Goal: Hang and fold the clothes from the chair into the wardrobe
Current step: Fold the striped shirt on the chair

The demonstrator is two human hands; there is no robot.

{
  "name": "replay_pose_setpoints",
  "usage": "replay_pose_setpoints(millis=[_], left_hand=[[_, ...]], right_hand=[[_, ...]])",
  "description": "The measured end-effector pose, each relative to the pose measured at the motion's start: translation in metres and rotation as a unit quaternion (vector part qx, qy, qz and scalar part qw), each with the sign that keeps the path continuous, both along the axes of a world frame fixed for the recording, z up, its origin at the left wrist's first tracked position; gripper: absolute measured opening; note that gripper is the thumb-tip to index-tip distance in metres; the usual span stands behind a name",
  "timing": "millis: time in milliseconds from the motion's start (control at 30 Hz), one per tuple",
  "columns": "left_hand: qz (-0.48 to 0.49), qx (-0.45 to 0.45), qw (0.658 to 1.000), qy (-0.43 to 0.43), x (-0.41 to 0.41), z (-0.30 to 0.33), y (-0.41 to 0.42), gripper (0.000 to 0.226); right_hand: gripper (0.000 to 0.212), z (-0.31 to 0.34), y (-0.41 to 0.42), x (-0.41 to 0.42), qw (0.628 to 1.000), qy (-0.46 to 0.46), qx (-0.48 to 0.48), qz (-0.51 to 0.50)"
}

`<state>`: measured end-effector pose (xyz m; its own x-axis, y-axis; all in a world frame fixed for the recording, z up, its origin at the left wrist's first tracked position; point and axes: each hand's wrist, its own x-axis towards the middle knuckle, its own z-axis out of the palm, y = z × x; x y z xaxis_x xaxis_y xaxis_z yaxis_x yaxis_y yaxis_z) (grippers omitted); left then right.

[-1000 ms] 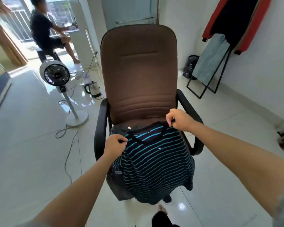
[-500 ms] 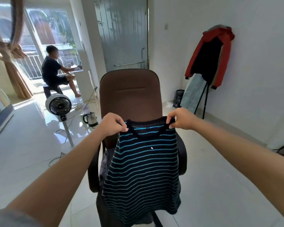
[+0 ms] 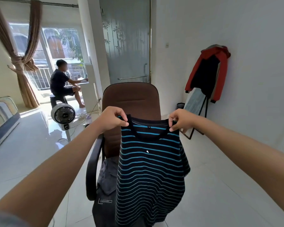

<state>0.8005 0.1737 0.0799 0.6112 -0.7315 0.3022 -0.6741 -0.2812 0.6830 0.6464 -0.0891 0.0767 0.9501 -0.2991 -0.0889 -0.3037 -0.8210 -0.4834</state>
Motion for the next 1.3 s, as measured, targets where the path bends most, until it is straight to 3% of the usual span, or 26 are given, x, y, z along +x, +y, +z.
replay_pose_setpoints(millis=[300, 567, 700, 900, 1067, 1167, 1300], left_hand=[[-0.024, 0.048, 0.998, -0.028, 0.004, 0.027, -0.01, 0.013], [-0.019, 0.053, 0.998, -0.034, 0.016, 0.036, -0.017, 0.012], [-0.015, 0.052, 0.997, -0.056, 0.019, 0.035, -0.021, 0.014], [-0.018, 0.045, 0.994, -0.1, 0.024, 0.04, -0.026, 0.015], [-0.003, 0.023, 0.993, -0.114, 0.031, 0.044, -0.026, 0.016], [-0.006, 0.032, 0.993, -0.116, 0.035, 0.044, -0.029, 0.016], [-0.005, 0.032, 0.993, -0.117, 0.038, 0.043, -0.033, 0.016]], right_hand=[[0.011, 0.015, 0.002, 0.0, 0.998, 0.032, 0.029, -0.036], [0.008, 0.0, -0.003, 0.004, 0.997, -0.018, 0.071, -0.029], [0.013, -0.007, -0.005, 0.011, 0.995, -0.074, 0.046, -0.042], [0.024, 0.007, -0.008, 0.018, 0.98, -0.115, -0.152, -0.05], [0.018, 0.024, -0.013, 0.025, 0.976, -0.169, -0.105, -0.085], [0.014, 0.033, -0.012, 0.03, 0.979, -0.124, -0.137, -0.084], [0.015, 0.032, -0.014, 0.03, 0.986, -0.109, -0.082, -0.093]])
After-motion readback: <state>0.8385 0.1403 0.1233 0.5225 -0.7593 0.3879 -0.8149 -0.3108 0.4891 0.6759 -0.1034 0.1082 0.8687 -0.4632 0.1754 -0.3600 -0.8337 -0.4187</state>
